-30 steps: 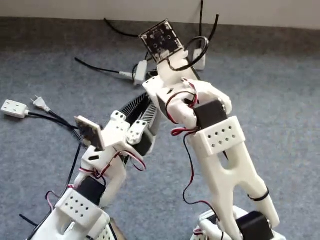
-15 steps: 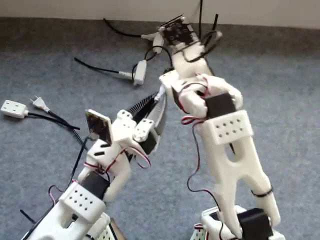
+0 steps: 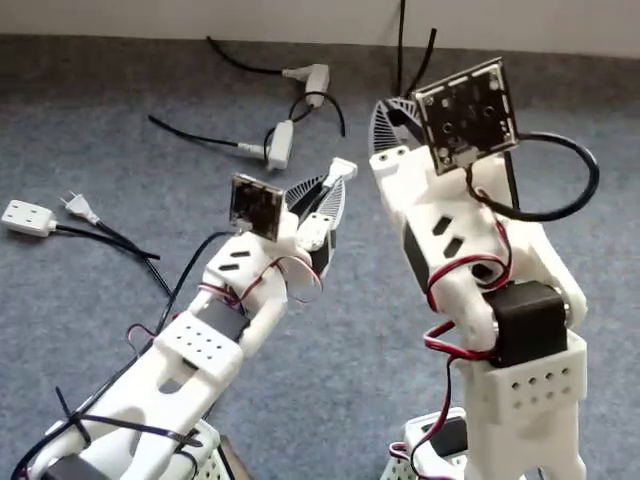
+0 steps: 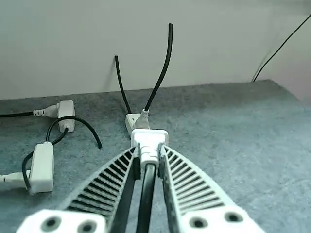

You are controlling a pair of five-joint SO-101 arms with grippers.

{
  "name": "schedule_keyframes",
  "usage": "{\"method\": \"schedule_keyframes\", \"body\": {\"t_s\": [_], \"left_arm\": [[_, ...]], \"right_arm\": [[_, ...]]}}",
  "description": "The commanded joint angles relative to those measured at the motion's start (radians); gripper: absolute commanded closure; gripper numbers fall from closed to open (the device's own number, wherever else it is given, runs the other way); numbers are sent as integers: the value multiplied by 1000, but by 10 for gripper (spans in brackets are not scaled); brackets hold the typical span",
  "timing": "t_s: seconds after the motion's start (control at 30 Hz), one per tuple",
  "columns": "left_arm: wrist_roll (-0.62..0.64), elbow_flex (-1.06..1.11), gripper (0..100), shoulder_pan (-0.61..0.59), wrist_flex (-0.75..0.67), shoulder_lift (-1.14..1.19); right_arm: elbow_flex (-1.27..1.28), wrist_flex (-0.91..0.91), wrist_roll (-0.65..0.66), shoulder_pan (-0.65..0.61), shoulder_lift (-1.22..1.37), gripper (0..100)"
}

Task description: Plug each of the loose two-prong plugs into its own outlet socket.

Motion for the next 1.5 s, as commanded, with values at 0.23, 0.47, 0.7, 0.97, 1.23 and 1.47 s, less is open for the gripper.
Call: {"method": "schedule_keyframes", "body": {"t_s": [0.23,0.47,0.7,0.97,1.23,1.47], "left_arm": [[-25,-705,996,-147,1022,182],[61,-1167,995,-186,1448,590],[68,-1498,994,-182,1745,891],[-41,-1650,994,-222,1930,1017],[-41,-1604,994,-216,1950,1026],[-41,-1534,994,-206,1950,1017]], "right_arm": [[-35,-36,3,111,-25,992],[-35,-36,3,108,-25,992],[-33,-38,3,107,-25,992],[-31,-38,3,107,-25,992],[-28,-41,3,107,-25,992],[-24,-70,3,107,-25,992]]}}
